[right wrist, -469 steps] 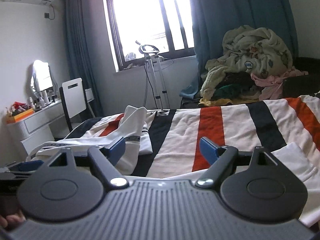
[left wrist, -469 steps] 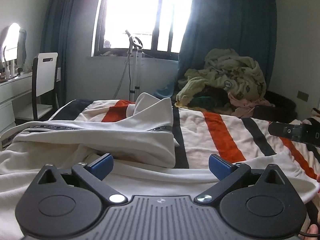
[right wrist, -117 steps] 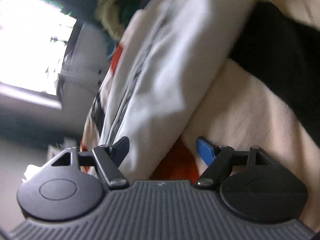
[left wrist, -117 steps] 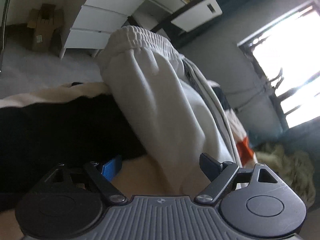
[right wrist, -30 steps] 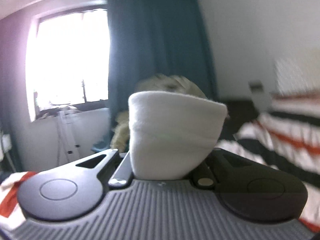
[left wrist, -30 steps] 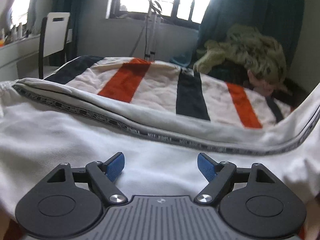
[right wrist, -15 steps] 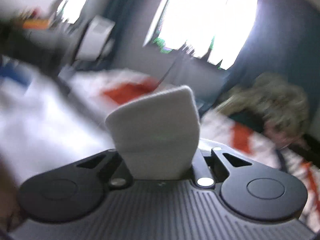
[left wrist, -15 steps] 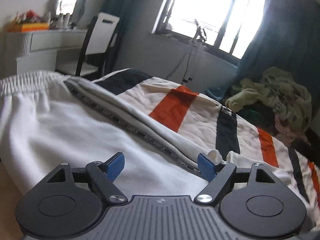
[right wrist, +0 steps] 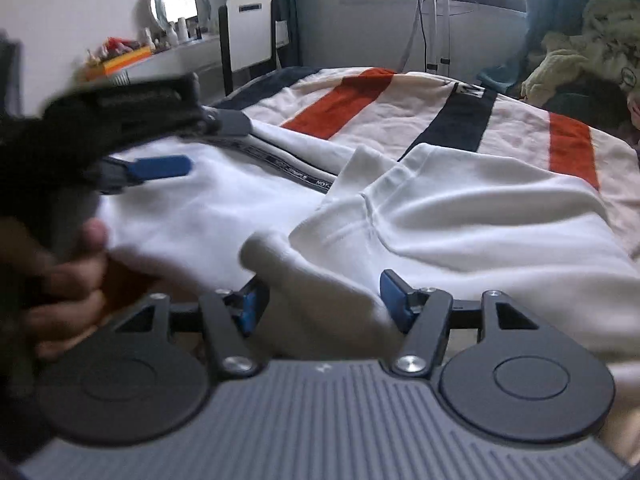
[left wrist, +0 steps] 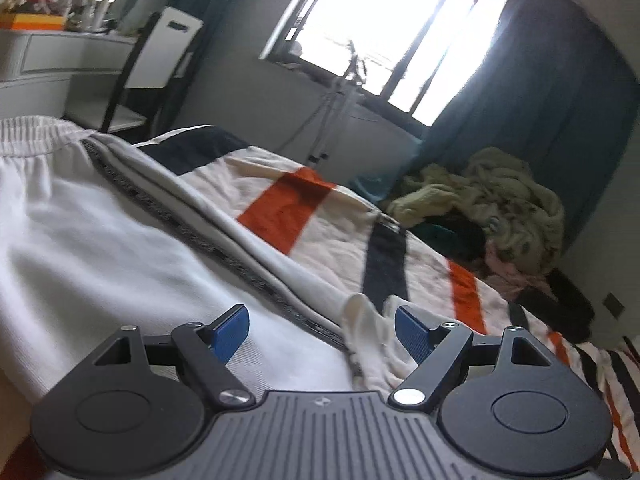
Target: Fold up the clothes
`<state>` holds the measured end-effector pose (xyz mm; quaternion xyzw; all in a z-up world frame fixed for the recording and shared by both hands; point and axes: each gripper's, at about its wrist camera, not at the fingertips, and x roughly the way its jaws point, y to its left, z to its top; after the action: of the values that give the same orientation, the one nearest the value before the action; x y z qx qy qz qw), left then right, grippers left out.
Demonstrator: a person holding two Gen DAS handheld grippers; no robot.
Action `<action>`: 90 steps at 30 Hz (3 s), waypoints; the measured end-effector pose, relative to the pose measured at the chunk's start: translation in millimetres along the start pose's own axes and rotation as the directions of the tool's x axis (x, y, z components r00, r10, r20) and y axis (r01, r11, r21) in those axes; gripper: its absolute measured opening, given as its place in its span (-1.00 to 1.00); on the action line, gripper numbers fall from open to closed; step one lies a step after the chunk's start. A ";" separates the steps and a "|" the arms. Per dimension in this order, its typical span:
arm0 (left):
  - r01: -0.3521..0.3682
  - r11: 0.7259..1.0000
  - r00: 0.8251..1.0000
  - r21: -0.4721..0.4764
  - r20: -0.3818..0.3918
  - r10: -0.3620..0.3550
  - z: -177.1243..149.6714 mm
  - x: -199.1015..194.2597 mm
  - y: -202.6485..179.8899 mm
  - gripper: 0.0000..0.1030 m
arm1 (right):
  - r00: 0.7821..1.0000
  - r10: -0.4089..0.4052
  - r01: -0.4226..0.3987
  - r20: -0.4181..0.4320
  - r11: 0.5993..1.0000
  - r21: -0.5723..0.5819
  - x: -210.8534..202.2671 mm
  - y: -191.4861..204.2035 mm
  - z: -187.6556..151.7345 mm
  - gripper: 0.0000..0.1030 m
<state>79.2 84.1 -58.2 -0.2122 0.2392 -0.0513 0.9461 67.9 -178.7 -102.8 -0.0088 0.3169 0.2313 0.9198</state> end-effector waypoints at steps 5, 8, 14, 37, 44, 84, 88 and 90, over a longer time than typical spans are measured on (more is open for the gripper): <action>0.060 0.997 0.998 0.056 -0.033 -0.059 -10.1 0.9 -13.8 0.58 | 1.000 0.018 -0.020 0.015 0.992 0.126 -7.4 -11.8 0.5 0.22; 0.084 0.993 0.995 0.079 -0.052 -0.080 -14.0 2.9 -17.9 0.55 | 0.998 0.054 -0.046 -0.038 0.979 0.198 -1.9 -19.6 0.1 0.22; 0.171 0.983 0.983 0.068 -0.084 -0.165 -17.5 8.4 -21.0 0.49 | 0.985 0.157 -0.119 -0.075 0.921 0.372 -3.8 -41.7 4.1 0.27; 0.222 0.955 0.932 0.195 -0.332 -0.148 -58.0 62.1 -51.3 -0.51 | 0.996 -0.071 0.082 -0.045 0.940 0.330 155.5 -96.2 88.8 -0.35; 0.248 0.958 0.940 0.142 -0.273 -0.203 -42.6 18.7 -54.9 -0.74 | 0.997 -0.048 0.032 0.054 0.963 0.268 121.8 -83.0 105.6 -0.82; 0.029 0.938 0.998 0.346 0.039 -0.045 -38.8 -122.0 -78.8 0.86 | 0.932 -0.277 0.200 0.235 0.931 0.305 -129.8 -38.7 -0.3 0.52; 0.040 0.929 0.998 0.368 0.029 -0.054 -43.8 -117.2 -81.4 0.87 | 0.925 -0.303 0.225 0.229 0.923 0.313 -126.1 -38.6 1.3 0.52; 0.041 0.929 0.998 0.367 0.024 -0.053 -44.7 -114.7 -80.2 0.87 | 0.923 -0.307 0.228 0.232 0.922 0.313 -125.0 -39.1 0.4 0.52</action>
<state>-42.7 17.5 -10.1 -0.0387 0.2046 -0.1140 0.9714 -1.6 -266.0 -34.2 0.1100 0.2107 0.0540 0.9698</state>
